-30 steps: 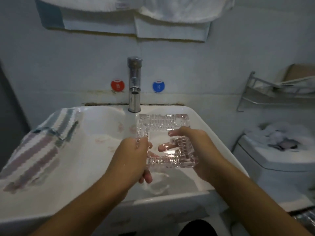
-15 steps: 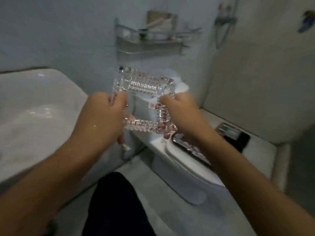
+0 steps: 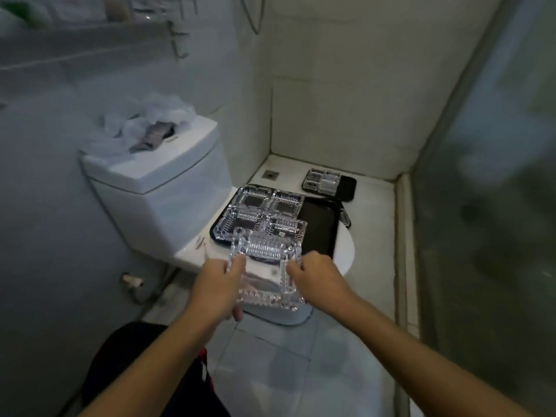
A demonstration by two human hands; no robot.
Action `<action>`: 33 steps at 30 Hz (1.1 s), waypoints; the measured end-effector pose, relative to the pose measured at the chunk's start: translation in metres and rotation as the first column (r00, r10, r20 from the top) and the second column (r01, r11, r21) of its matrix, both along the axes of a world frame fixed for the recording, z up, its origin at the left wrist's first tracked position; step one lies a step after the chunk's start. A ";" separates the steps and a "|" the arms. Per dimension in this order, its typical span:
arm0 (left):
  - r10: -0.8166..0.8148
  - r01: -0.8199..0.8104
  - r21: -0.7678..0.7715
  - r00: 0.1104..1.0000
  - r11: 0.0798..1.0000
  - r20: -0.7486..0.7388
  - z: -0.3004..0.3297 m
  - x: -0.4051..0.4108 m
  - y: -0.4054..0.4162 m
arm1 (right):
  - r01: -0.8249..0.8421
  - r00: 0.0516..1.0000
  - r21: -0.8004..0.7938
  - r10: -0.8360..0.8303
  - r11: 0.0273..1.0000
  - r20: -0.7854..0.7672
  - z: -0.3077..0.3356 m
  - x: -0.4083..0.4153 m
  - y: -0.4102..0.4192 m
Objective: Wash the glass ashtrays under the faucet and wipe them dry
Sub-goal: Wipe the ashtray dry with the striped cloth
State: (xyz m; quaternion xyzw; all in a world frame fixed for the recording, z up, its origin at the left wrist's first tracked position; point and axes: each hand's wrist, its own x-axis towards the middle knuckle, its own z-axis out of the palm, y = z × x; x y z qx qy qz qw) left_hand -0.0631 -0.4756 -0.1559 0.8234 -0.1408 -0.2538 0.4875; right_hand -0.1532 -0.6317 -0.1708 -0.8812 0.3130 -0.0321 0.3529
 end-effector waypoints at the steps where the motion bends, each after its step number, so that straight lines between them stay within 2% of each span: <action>1: -0.020 0.020 0.002 0.999 1.000 -0.031 -0.008 0.005 -0.009 | 0.016 1.000 0.026 -0.015 1.000 -0.023 -0.010 0.002 -0.009; 6: -0.061 0.059 -0.019 0.990 0.998 -0.123 -0.032 0.039 -0.057 | 0.160 0.987 0.145 -0.157 0.976 -0.032 -0.037 0.025 -0.055; 10: -0.119 0.120 0.025 0.991 0.992 -0.057 -0.043 0.057 -0.081 | 0.207 0.978 0.077 -0.203 0.975 -0.054 -0.048 0.061 -0.091; 13: -0.098 0.099 0.051 0.995 0.994 -0.011 -0.058 0.068 -0.083 | 0.229 0.971 0.022 -0.227 0.973 -0.074 -0.055 0.086 -0.110; 21: 0.020 -0.008 0.077 0.988 0.997 -0.150 -0.107 0.088 -0.055 | 0.227 0.962 -0.047 -0.231 0.973 -0.144 -0.076 0.118 -0.127; 33: 0.052 -0.047 0.024 0.973 0.999 -0.224 -0.110 0.094 -0.045 | 0.254 0.954 -0.053 -0.259 0.966 -0.150 -0.086 0.126 -0.126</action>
